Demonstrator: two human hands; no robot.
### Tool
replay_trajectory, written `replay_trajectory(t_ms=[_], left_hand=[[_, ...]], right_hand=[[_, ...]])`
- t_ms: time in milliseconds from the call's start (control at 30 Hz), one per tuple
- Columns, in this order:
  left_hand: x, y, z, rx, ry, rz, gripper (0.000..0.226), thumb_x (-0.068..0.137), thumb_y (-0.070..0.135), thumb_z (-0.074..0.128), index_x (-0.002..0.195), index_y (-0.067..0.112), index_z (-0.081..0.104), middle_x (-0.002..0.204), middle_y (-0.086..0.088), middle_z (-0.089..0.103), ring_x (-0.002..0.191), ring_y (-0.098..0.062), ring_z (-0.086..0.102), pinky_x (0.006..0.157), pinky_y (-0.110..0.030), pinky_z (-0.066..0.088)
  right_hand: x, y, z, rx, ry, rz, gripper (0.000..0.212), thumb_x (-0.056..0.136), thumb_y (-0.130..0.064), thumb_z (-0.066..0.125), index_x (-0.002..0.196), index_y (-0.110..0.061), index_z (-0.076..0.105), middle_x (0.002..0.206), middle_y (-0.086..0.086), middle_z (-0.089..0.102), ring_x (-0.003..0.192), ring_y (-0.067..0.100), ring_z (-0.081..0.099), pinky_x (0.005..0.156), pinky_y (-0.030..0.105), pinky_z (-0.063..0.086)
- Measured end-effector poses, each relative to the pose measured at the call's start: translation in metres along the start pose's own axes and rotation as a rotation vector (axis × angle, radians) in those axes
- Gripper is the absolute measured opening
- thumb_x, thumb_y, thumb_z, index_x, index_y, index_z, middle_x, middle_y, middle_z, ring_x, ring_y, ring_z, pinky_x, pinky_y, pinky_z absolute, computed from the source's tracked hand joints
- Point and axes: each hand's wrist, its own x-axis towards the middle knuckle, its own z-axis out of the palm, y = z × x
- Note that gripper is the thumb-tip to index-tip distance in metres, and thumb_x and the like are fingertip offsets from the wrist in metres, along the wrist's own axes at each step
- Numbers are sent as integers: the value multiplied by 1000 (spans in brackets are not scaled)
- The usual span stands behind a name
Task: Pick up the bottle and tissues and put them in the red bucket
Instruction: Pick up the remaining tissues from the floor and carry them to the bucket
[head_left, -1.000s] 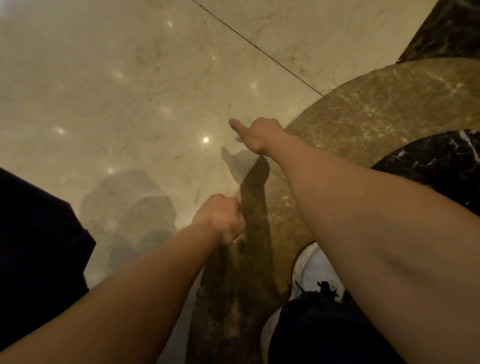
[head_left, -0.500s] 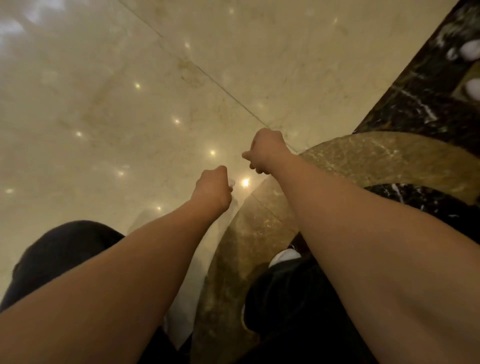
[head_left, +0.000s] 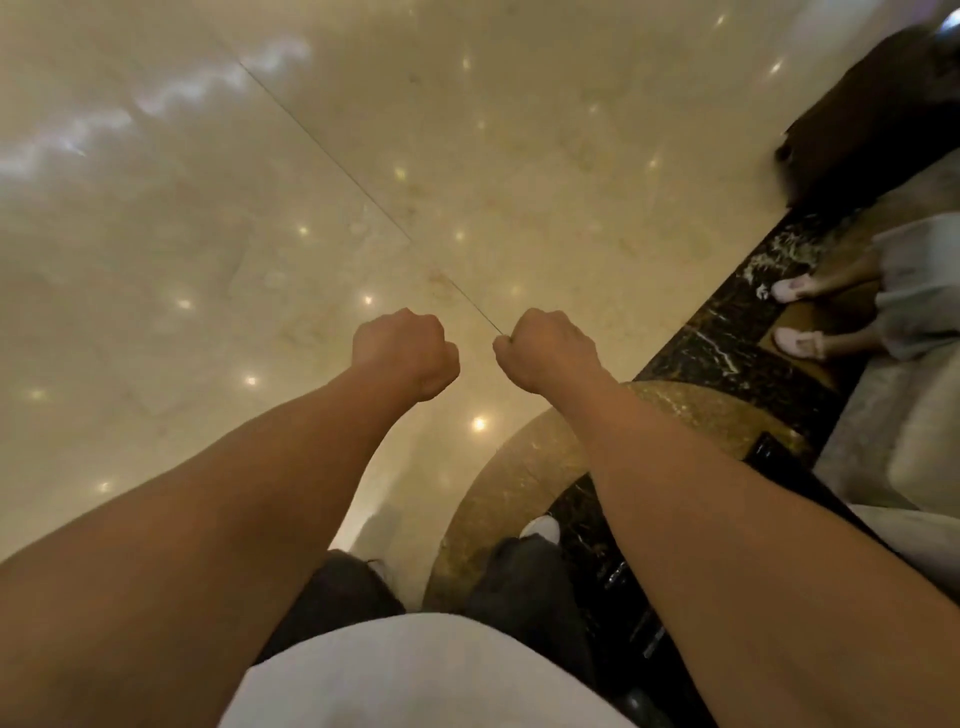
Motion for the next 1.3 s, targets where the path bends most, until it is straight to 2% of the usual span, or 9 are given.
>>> replay_trajectory(t_ms=[133,333,400,533,700,833,1067,1200,1300], left_hand=[[-33,-70,-55,-72,20,-19,35,99,30,32,94,7,58,75,-8,44,69,-30,47,63,-36,39],[-76,-192,-101,-119,126,-165,24,94,7,39,110,5,57,97,-18,59,80,-36,58,66,-38,47],[-89,-233,-113,-124,163,-242,24,93,5,39,109,5,57,97,-19,59,82,-37,59,68,-39,48],[-108,-304,-130,-103,246,-361,24,98,20,40,102,8,61,96,-18,63,83,-38,61,65,-35,45],[-142,-390,-143,-57,347,-534,54,98,48,23,77,14,59,86,-16,67,79,-37,63,63,-35,40],[-164,-465,-159,-60,345,-741,52,96,41,26,87,10,66,92,-16,68,84,-37,64,67,-35,41],[-238,-579,-168,-148,423,-1136,47,97,35,27,82,9,64,93,-21,68,83,-40,63,73,-38,48],[-312,-614,-154,-174,430,-1382,46,98,33,27,84,9,64,94,-19,68,84,-39,63,71,-37,45],[-374,-633,-134,-220,434,-1568,49,98,34,27,89,8,66,99,-22,68,89,-41,63,75,-39,48]], right_hand=[[-26,-79,-34,-64,90,-131,26,85,-33,42,67,-14,41,66,3,38,59,27,43,61,31,36],[-52,-212,-46,-130,192,-413,33,90,-28,45,60,-15,45,58,1,34,52,25,39,56,30,32],[-56,-257,-44,-165,197,-516,33,90,-28,45,60,-14,47,58,1,32,54,25,39,56,30,32],[-57,-341,-34,-192,143,-694,27,91,-26,46,67,-15,51,61,1,29,60,27,41,59,31,33],[-60,-452,-3,-209,61,-890,30,91,-24,47,62,-14,47,60,2,30,60,27,43,58,31,33],[-69,-551,21,-246,-21,-1080,32,91,-24,46,61,-13,45,64,6,38,59,29,42,58,31,33],[-127,-729,63,-353,-122,-1517,30,90,-28,48,64,-13,43,77,13,52,66,32,51,60,32,37],[-188,-798,95,-426,-112,-1793,27,89,-32,47,70,-14,55,81,14,60,71,34,56,61,31,37],[-242,-831,129,-487,-165,-1969,30,89,-34,46,68,-14,54,78,14,60,69,34,54,60,31,36]])
